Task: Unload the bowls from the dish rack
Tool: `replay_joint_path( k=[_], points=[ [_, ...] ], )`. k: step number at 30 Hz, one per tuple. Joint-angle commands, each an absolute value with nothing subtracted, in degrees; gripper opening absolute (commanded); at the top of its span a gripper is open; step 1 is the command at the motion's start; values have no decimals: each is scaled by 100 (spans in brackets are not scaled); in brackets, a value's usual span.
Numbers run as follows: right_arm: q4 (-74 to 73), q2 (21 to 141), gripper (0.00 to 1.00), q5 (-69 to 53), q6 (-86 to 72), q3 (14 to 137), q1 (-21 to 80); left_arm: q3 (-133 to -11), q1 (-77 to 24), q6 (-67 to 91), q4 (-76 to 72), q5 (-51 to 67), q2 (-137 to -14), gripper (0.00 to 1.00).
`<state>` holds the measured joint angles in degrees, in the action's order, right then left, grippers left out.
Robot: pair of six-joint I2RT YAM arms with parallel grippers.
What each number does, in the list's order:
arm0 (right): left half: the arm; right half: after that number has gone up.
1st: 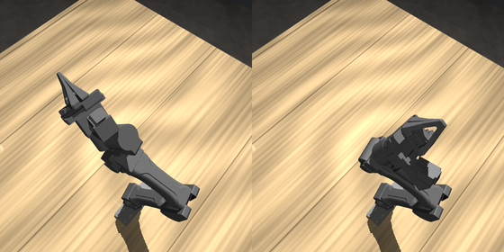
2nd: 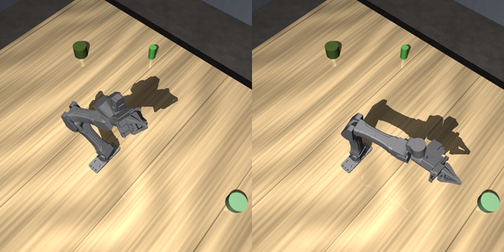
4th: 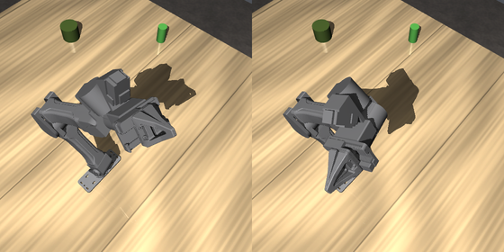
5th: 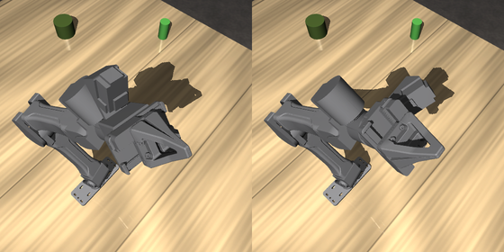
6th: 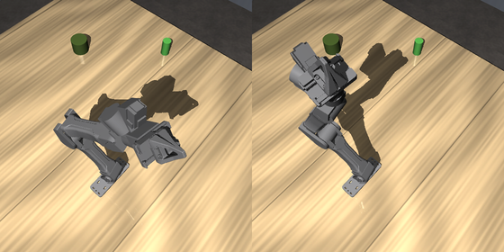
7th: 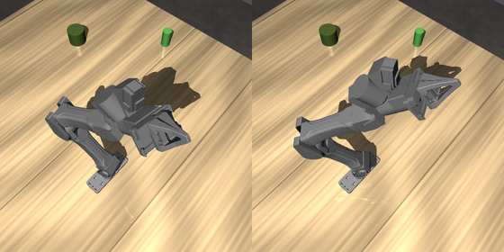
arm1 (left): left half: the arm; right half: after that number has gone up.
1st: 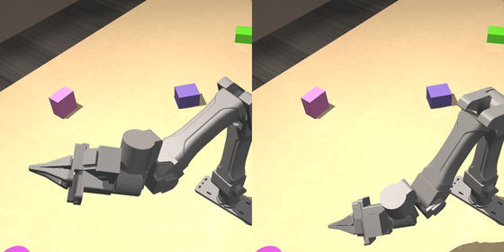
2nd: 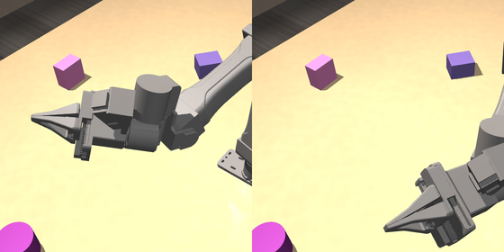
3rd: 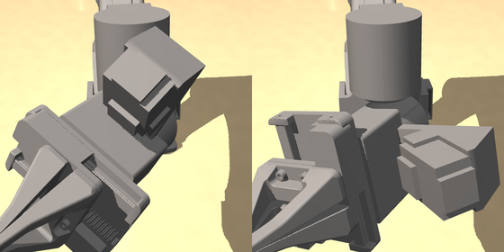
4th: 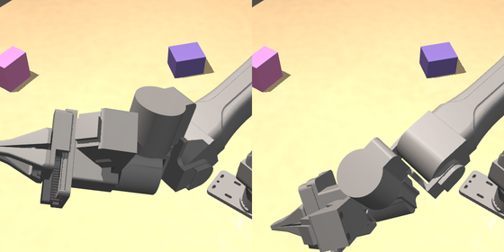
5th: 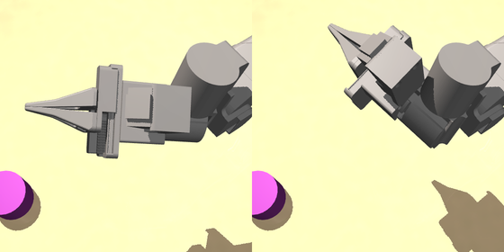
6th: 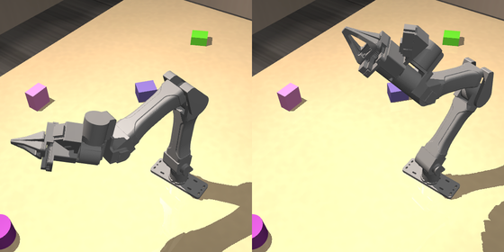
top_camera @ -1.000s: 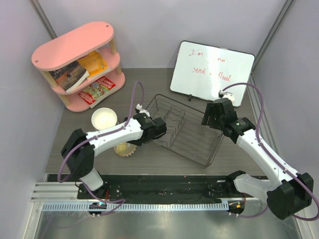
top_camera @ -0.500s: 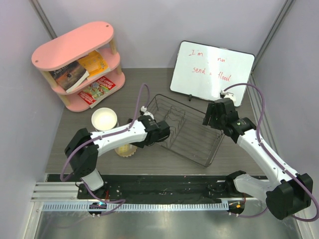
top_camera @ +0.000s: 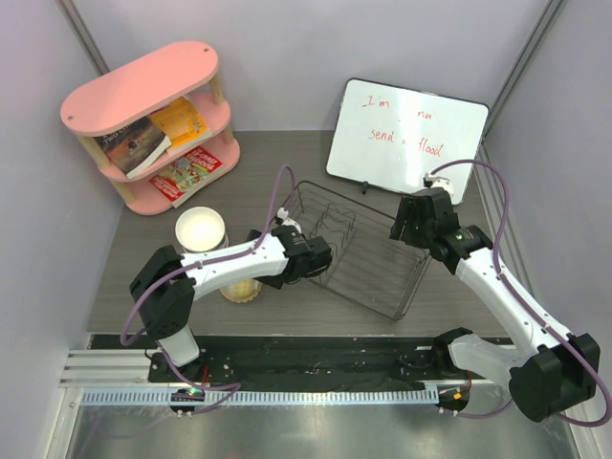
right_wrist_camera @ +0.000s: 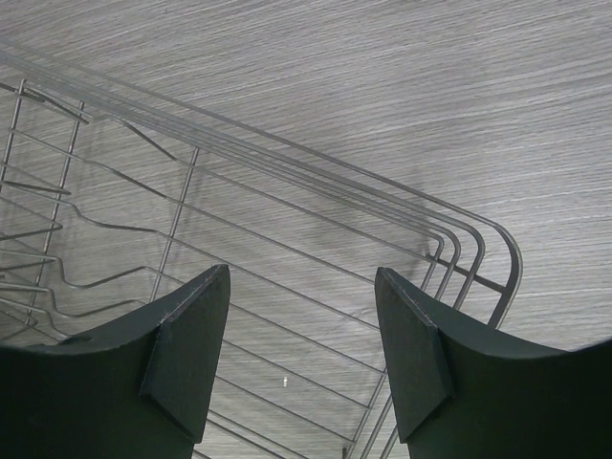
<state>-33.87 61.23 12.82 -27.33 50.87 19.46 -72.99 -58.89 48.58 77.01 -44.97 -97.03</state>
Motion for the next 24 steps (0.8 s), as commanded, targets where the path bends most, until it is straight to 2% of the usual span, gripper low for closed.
replay_joint_path(
  k=[1,24],
  points=[
    [-3199,6064,68,1257,-2698,5150,1907,-7453,-5941,4825,9440,-4658,-9668,76],
    [-3164,6012,68,1204,-2663,5027,1819,-7410,-6337,4895,9519,-3806,-9554,77]
  ],
)
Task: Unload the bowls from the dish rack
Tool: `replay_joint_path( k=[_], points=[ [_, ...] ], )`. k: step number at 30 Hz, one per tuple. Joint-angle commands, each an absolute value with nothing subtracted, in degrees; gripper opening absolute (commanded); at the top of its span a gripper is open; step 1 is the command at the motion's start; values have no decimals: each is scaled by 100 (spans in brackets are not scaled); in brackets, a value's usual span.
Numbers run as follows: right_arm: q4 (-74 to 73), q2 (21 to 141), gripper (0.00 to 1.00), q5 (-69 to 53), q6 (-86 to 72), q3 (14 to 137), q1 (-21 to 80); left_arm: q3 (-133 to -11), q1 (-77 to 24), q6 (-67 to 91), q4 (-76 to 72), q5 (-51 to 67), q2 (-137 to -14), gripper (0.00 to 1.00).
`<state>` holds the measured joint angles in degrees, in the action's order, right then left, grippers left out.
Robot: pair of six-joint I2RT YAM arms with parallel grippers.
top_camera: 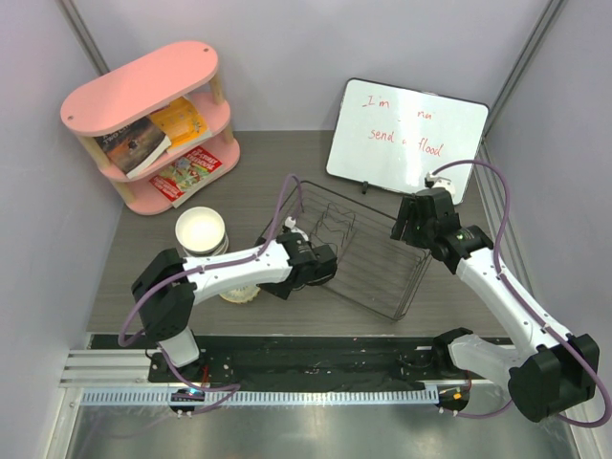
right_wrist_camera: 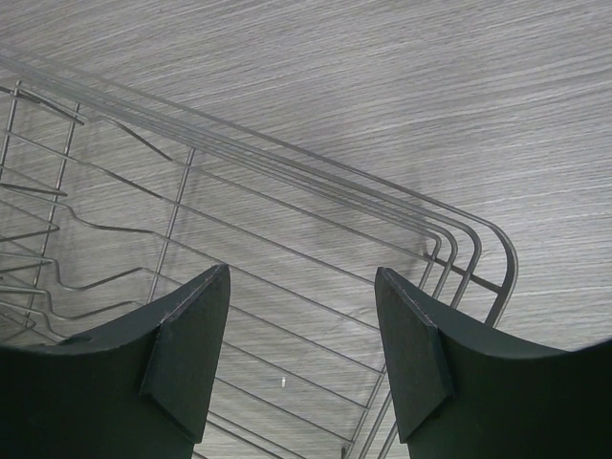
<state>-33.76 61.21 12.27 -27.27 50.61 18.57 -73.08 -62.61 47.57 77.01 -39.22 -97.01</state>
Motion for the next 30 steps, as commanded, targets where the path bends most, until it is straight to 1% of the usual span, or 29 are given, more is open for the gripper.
replay_joint_path(
  k=[1,7,13,17,22,25,28,30],
  points=[
    [-3164,6003,68,1204,-2663,5019,1819,-7392,-6346,4913,9519,-3823,-9528,77],
    [-3164,6020,67,1178,-2646,5019,1802,-7392,-6337,5001,9527,-3885,-9422,75],
    [-3173,5968,68,1160,-2584,5053,1802,-7585,-6354,5264,9519,-3999,-8746,73],
    [-3199,5968,68,1151,-2531,5106,1802,-7944,-6346,5414,9466,-4069,-8228,73],
    [-3410,6099,67,1274,-2514,5089,1802,-8095,-6354,5063,8659,-4078,-7639,73],
    [-3524,6170,67,1362,-2514,5045,1802,-8104,-6354,4940,8386,-4052,-7576,73],
    [-3559,6345,62,1511,-2505,5027,1802,-8051,-6354,4809,8280,-4087,-7672,73],
    [-3560,6407,51,1530,-2531,5062,1802,-7955,-6346,4546,7754,-4131,-7708,73]
  ],
)
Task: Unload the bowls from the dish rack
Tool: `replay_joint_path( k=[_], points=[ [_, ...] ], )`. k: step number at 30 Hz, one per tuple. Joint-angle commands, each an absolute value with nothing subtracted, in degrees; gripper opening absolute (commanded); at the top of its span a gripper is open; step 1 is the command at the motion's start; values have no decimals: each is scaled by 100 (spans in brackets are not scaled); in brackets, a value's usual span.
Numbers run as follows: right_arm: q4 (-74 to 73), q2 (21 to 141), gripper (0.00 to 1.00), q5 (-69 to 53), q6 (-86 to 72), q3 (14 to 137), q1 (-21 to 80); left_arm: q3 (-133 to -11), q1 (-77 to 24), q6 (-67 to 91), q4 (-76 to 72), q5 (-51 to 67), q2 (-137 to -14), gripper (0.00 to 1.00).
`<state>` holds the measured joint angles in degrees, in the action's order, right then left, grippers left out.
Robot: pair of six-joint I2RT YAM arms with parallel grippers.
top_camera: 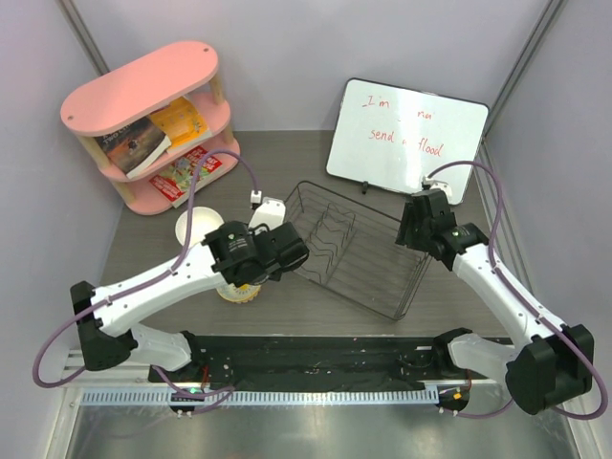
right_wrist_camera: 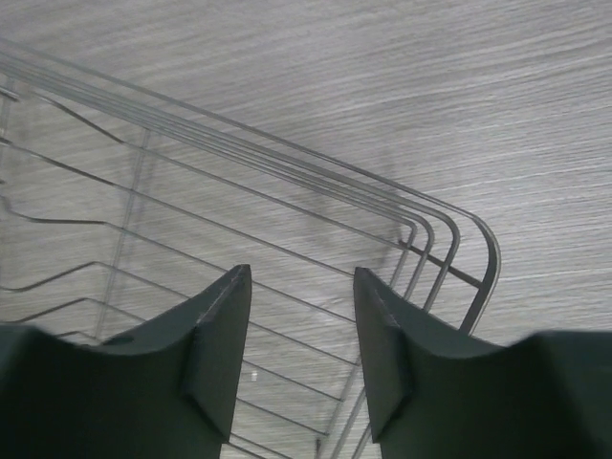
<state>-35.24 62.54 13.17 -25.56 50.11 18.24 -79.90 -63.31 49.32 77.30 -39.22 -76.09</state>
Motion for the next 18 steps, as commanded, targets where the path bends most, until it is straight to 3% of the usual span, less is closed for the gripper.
replay_joint_path(
  k=[1,4,8,12,18],
  points=[
    [-3542,6399,45,1521,-2592,5115,1802,-7911,-6346,4396,7526,-4192,-7708,73],
    [-3498,6198,22,1564,-2672,5272,1802,-7691,-6206,3493,6296,-4063,-7638,79],
    [-3577,5819,11,1941,-2619,5510,1802,-7314,-4863,3095,4680,-2738,-7594,82],
    [-3718,5555,12,2048,-2566,5643,1802,-7715,-3984,2453,4281,-2523,-8346,82],
    [-3727,5493,17,1977,-2531,5529,1810,-8594,-3665,2005,4272,-1909,-9579,79]
  ],
)
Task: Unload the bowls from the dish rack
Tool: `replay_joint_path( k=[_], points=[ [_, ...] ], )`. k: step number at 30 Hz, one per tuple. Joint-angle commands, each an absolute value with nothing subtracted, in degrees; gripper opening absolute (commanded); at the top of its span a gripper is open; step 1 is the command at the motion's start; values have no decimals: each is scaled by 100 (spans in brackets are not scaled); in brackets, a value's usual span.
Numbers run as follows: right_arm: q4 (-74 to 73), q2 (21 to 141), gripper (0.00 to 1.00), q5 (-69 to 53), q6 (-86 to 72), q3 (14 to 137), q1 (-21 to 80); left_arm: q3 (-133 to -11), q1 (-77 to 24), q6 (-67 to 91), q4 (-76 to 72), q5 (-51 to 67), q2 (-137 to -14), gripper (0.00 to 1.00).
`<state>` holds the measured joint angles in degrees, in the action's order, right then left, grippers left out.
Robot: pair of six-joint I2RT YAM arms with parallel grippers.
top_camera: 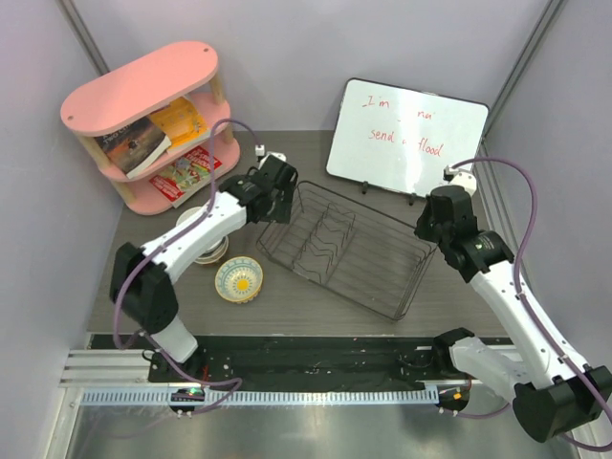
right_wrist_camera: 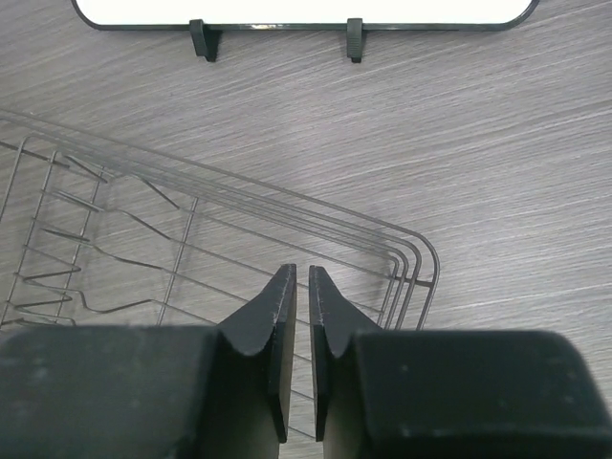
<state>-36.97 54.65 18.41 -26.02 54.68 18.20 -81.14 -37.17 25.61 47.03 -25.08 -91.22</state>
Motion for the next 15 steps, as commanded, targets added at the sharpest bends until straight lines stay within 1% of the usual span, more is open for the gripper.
replay_joint_path(
  k=[1,9,11,13,14,15],
  points=[
    [-3735,5502,18,2004,-2531,5502,1802,-8648,-3656,1987,4263,-1864,-9798,79],
    [-3630,5449,19,1978,-2540,5107,1793,-8736,-3244,1943,3999,-1969,-10608,78],
    [-3621,5432,19,2013,-2523,5045,1793,-8780,-3069,1907,3990,-1794,-10835,77],
    [-3612,5432,18,2039,-2496,4957,1793,-8789,-2962,1942,3955,-1557,-10942,69],
    [-3612,5449,18,2065,-2487,4940,1793,-8763,-2936,1968,3929,-1460,-10995,60],
    [-3612,5484,18,2057,-2487,4896,1793,-8737,-2901,1995,3885,-1407,-11004,56]
  ],
)
